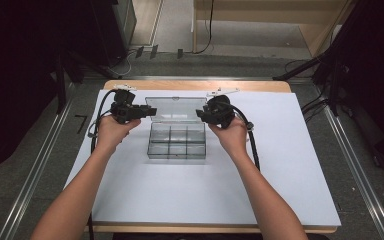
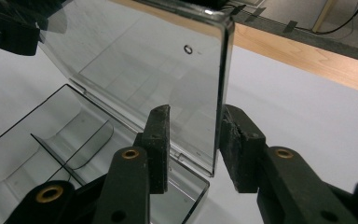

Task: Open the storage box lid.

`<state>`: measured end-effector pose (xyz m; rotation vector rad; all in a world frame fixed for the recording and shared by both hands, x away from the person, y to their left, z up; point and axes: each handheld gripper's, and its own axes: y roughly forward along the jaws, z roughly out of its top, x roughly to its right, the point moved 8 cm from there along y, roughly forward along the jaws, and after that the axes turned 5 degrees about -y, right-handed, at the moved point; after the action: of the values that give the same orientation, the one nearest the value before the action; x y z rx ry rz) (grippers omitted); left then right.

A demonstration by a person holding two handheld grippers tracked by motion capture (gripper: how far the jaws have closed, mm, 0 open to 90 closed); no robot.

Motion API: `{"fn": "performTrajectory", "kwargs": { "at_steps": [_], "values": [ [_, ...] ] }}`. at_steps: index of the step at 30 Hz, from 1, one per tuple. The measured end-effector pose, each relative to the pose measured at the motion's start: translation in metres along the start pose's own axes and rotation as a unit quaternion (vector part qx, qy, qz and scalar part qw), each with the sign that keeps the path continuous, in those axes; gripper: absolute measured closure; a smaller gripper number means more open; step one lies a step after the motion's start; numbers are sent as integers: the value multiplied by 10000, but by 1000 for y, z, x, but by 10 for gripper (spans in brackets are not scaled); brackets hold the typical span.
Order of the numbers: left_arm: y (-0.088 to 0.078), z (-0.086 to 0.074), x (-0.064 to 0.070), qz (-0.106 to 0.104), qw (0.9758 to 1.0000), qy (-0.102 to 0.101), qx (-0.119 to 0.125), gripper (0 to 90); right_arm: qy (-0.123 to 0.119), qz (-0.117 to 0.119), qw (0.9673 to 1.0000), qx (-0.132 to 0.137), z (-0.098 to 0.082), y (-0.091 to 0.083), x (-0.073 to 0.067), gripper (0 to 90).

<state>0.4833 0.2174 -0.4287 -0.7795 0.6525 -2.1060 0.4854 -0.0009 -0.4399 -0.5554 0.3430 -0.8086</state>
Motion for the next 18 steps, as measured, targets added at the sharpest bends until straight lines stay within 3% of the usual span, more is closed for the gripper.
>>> {"fn": "performTrajectory", "kwargs": {
  "at_steps": [18],
  "values": [
    [10, 1, -6, -2, 9998, -203, -38, 646, 166, -45, 9998, -87, 1, 9, 5, 664]
  ]
}}
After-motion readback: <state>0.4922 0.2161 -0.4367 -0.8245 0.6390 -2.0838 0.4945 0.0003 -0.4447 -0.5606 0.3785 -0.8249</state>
